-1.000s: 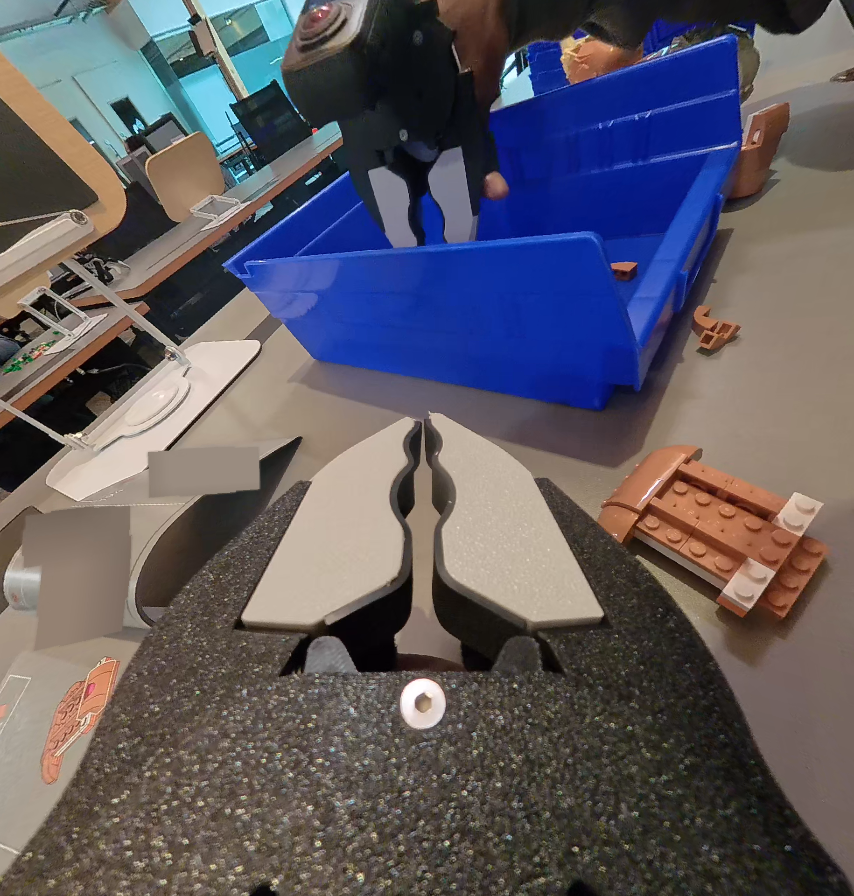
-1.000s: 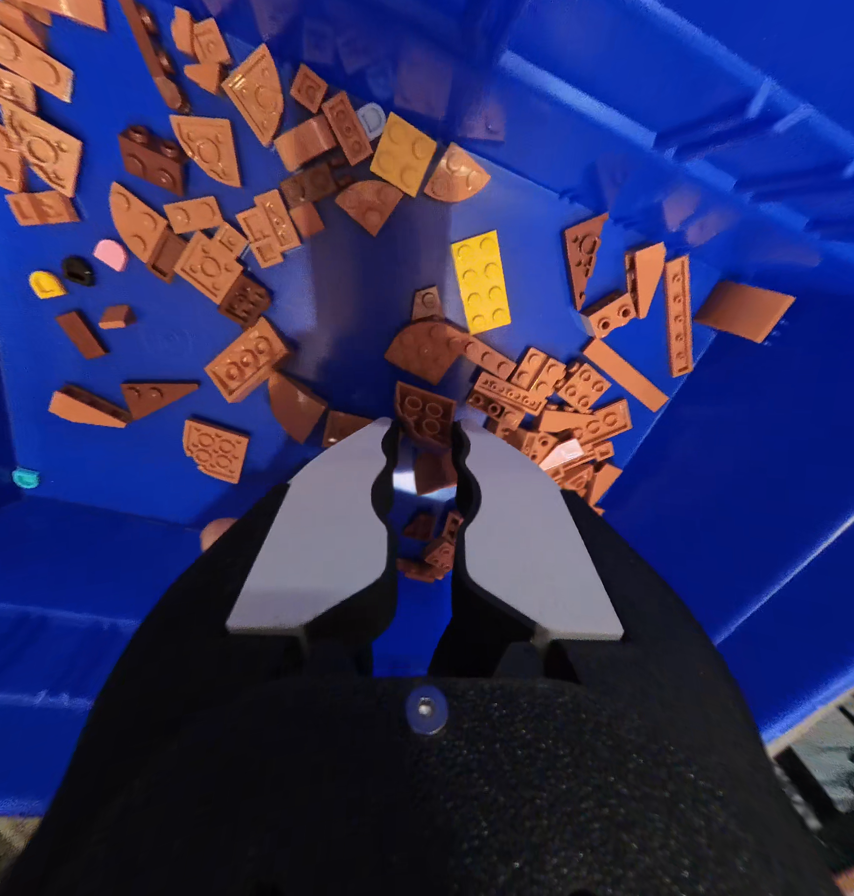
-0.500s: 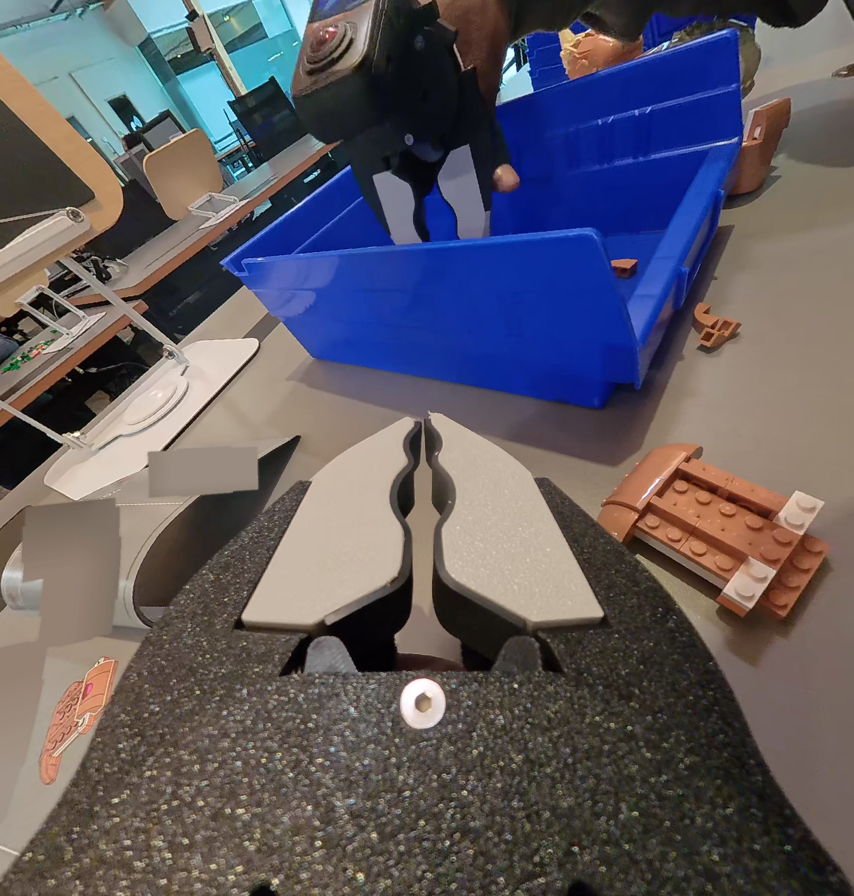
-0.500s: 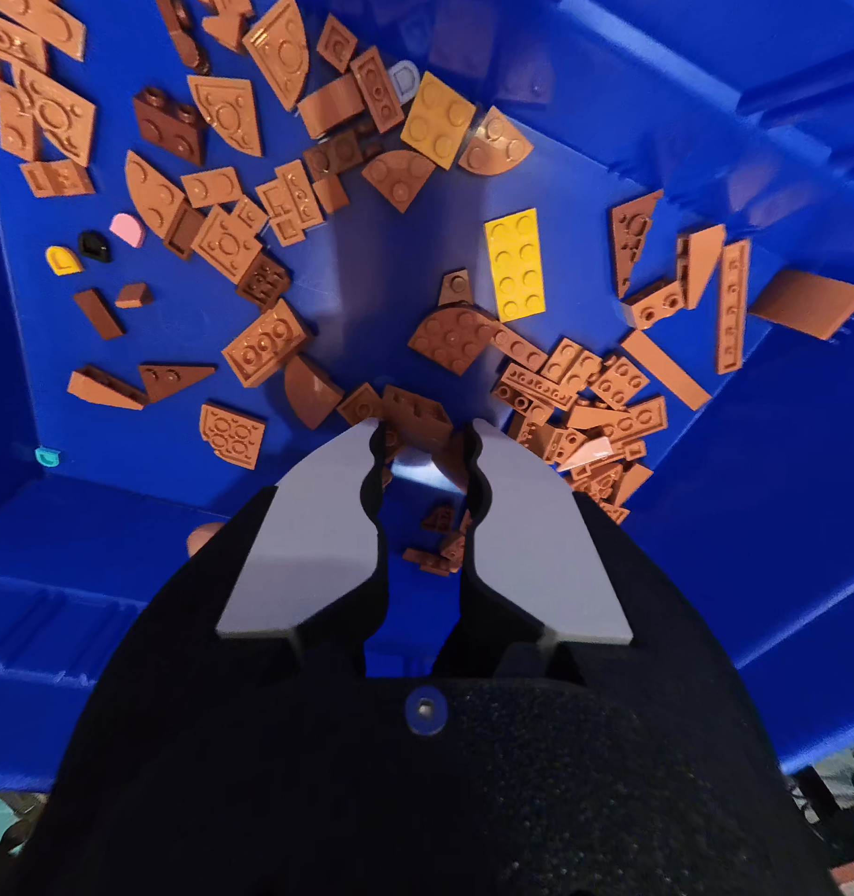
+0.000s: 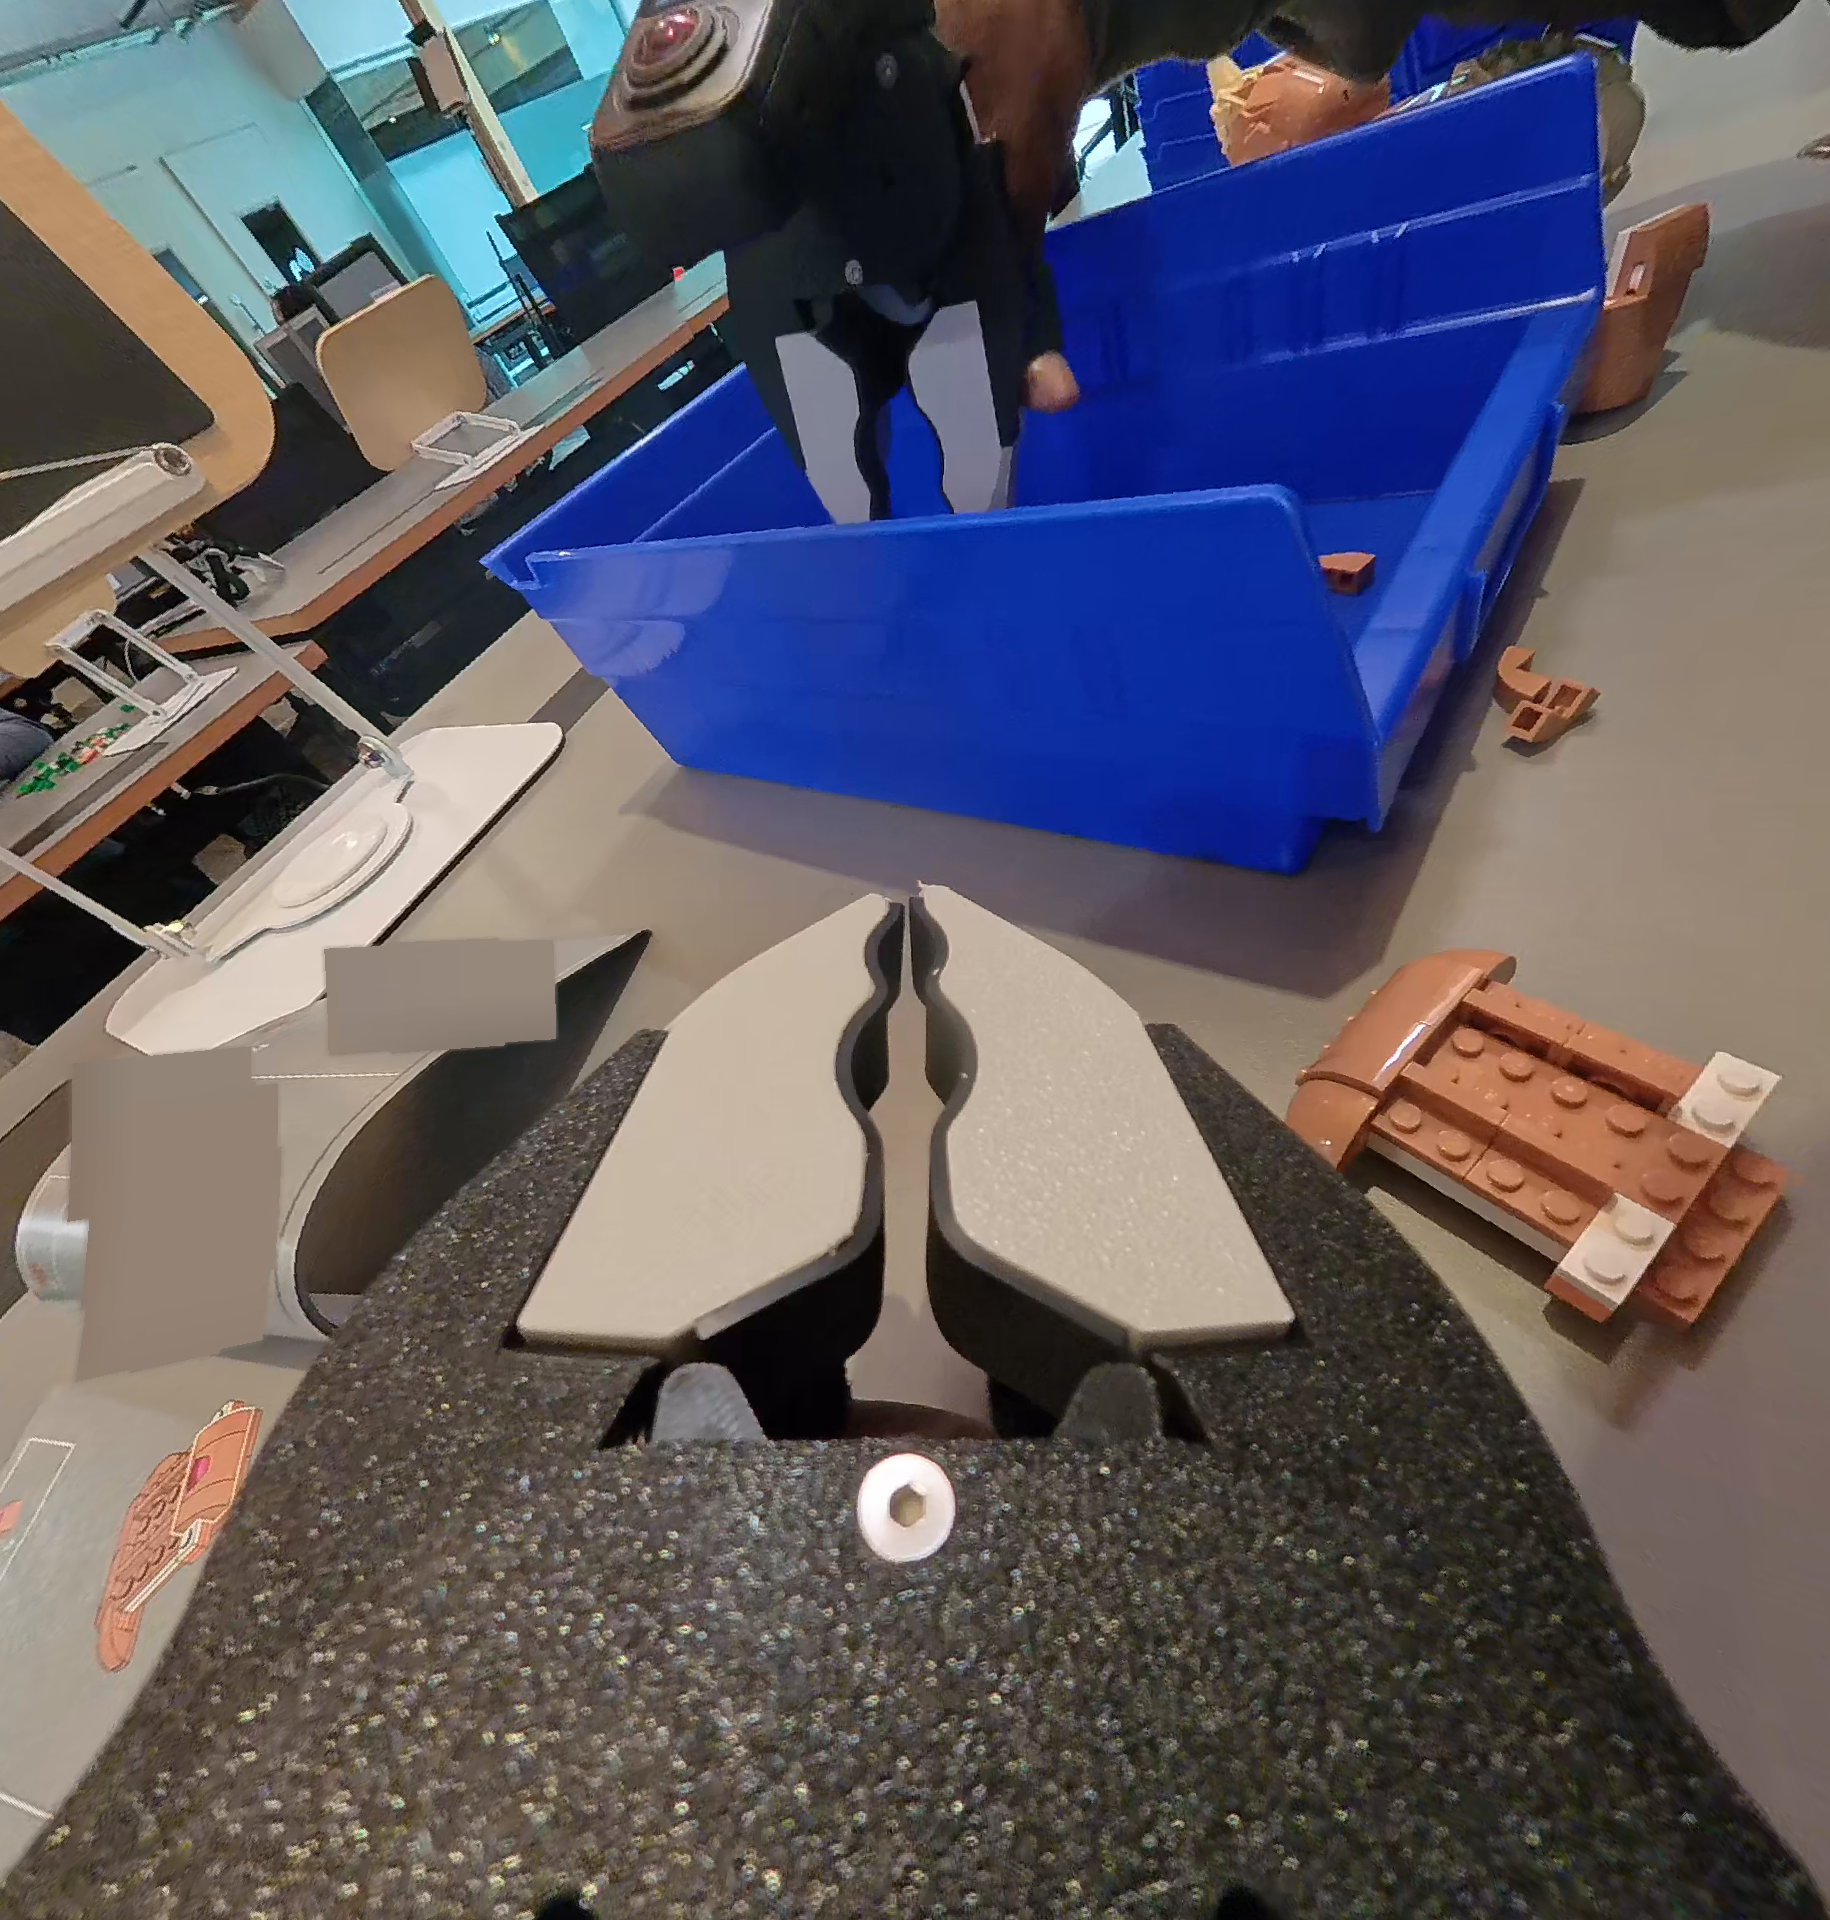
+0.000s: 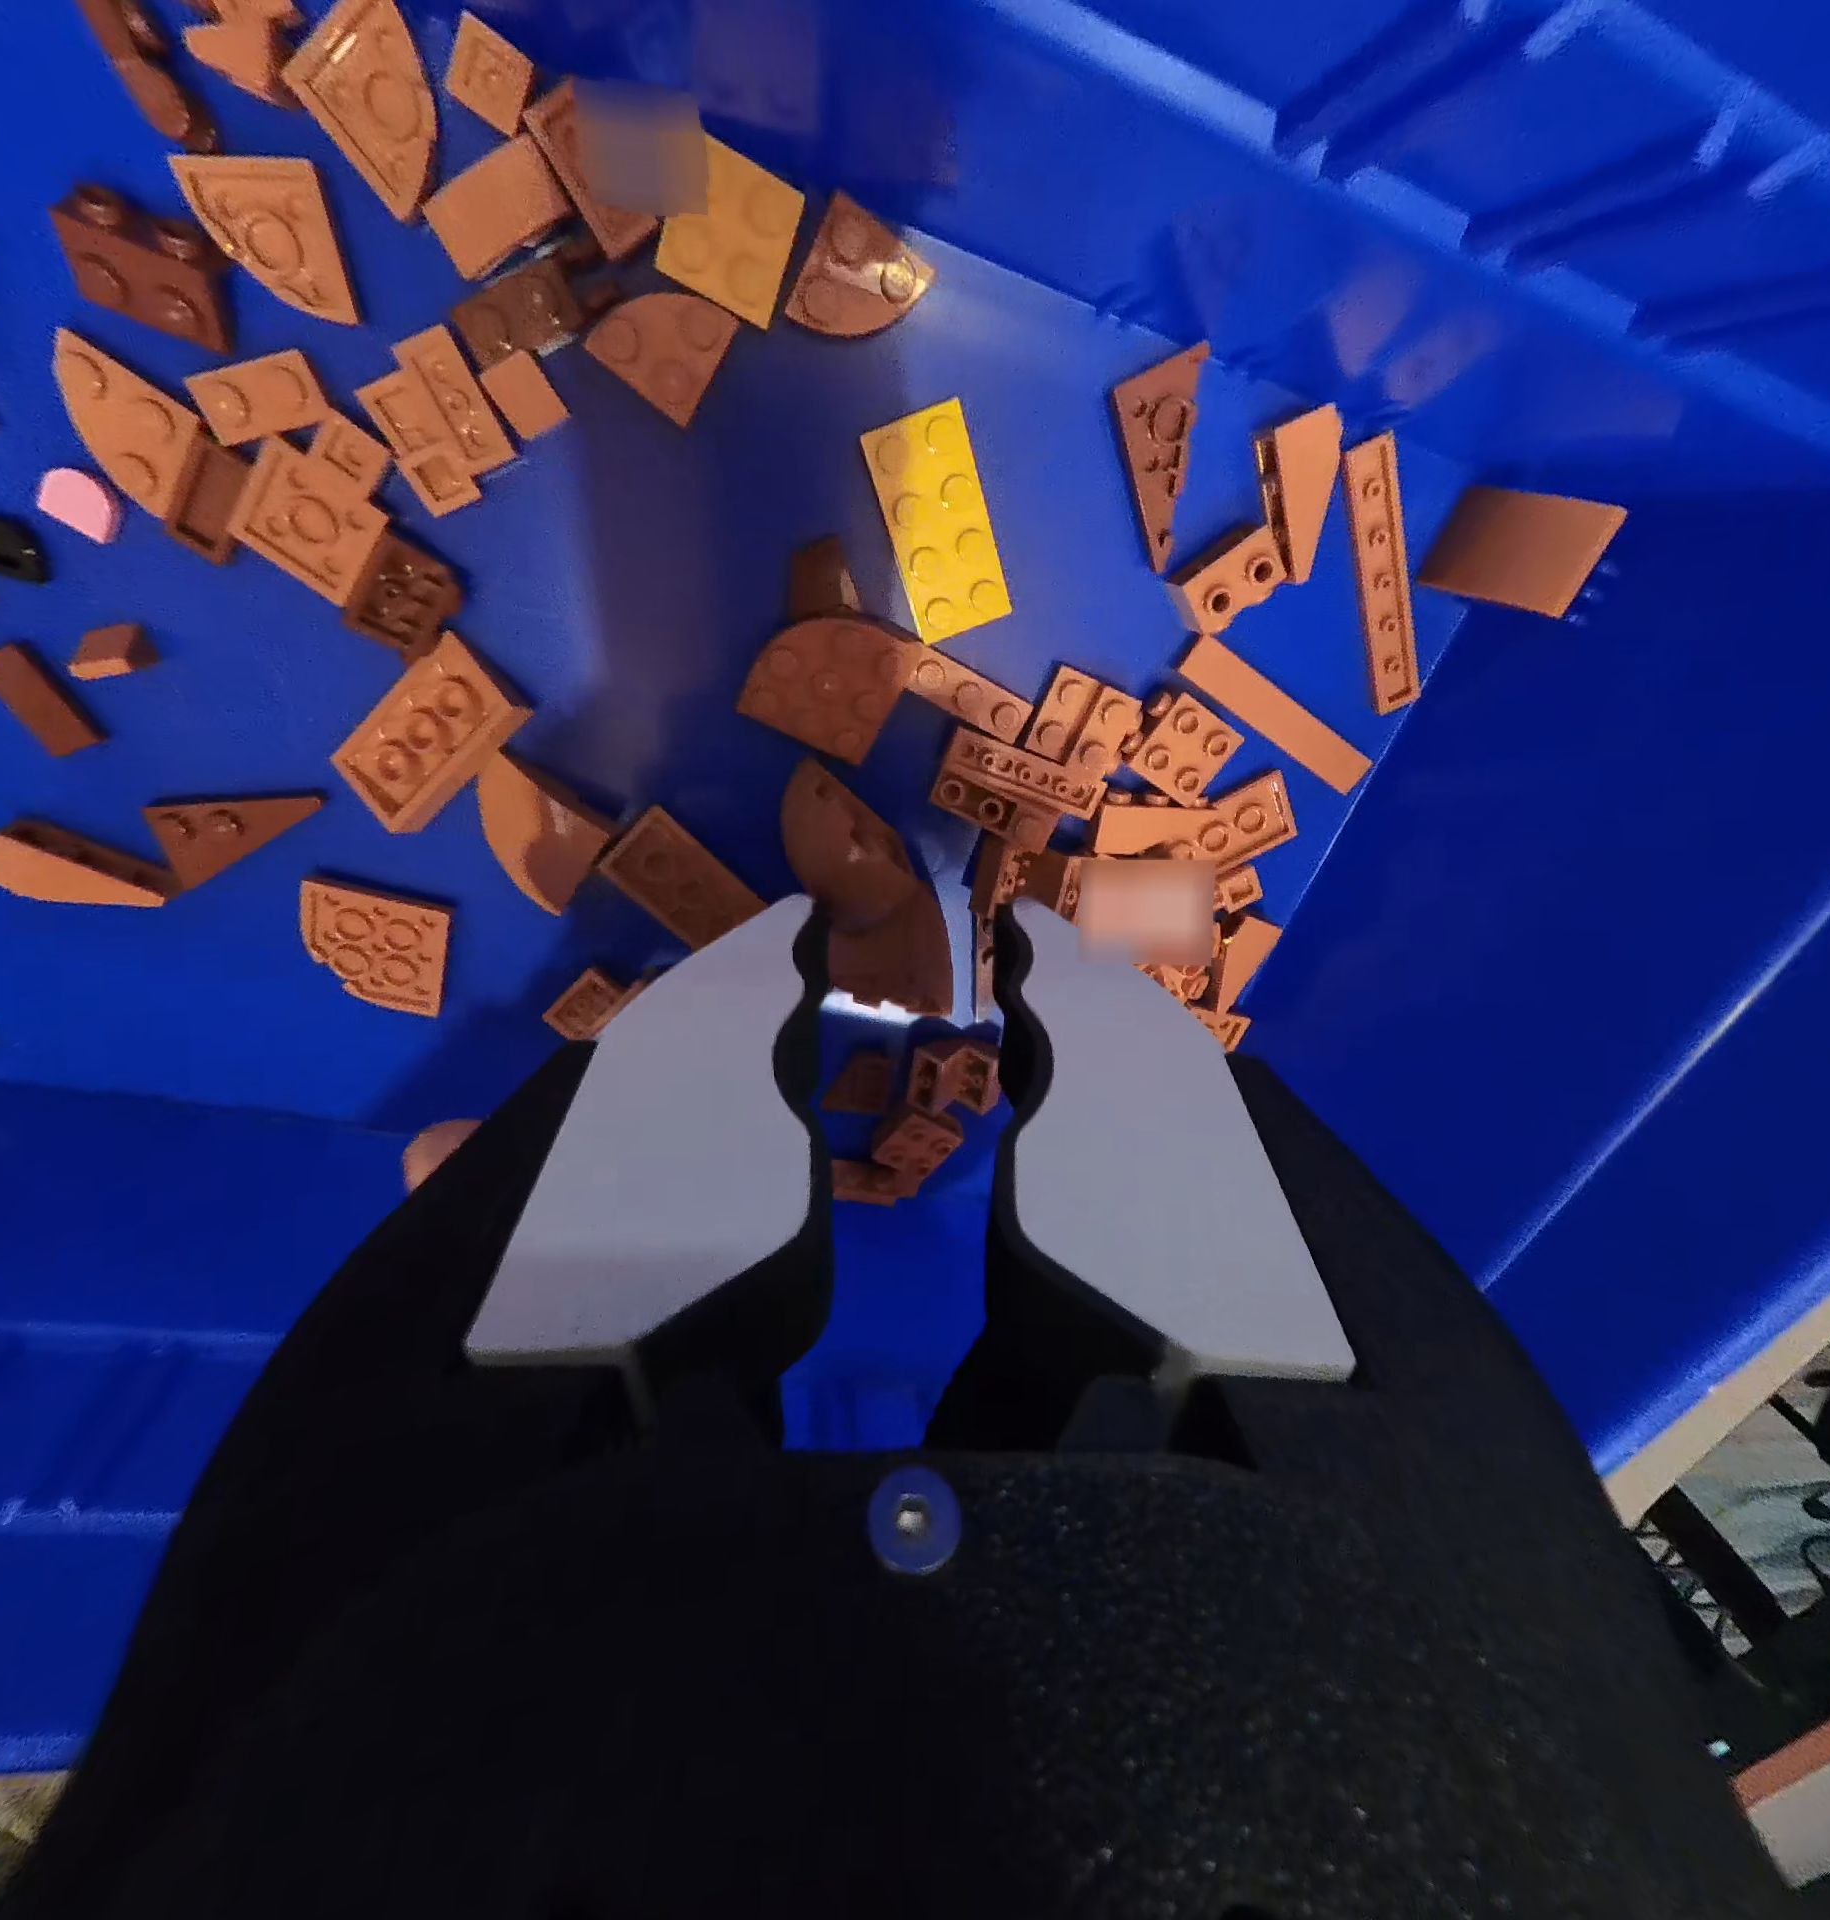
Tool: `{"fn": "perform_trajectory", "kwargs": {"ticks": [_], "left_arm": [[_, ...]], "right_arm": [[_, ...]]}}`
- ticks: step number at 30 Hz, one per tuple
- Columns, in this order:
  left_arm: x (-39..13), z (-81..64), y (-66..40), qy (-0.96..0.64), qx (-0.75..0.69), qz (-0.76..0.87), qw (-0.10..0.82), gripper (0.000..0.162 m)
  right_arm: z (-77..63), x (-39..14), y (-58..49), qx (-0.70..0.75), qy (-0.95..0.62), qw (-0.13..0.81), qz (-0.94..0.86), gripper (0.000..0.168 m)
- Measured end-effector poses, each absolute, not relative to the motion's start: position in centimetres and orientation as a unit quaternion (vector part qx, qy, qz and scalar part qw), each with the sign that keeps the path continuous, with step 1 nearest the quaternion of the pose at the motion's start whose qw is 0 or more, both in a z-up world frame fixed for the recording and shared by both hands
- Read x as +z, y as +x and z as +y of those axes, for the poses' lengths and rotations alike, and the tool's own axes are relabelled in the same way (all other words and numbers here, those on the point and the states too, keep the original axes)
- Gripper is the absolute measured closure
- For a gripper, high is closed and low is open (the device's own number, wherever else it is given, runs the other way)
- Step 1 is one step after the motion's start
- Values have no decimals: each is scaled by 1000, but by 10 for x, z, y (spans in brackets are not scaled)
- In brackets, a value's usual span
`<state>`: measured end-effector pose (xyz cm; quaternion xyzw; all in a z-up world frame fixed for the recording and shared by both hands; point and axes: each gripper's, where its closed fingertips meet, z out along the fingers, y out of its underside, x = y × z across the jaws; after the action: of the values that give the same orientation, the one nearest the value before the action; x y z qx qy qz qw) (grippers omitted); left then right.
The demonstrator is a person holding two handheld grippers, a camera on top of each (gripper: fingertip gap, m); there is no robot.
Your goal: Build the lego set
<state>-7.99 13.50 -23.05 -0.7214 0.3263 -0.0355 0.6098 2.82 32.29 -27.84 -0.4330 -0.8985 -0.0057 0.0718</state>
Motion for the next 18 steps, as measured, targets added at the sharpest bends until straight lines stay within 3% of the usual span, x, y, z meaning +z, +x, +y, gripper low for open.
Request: {"fn": "perform_trajectory", "kwargs": {"ticks": [18], "left_arm": [[-227,134,-80,-718,-34,326,614,161]], "right_arm": [[336,-259,38,-13,-457,100,-884,143]]}}
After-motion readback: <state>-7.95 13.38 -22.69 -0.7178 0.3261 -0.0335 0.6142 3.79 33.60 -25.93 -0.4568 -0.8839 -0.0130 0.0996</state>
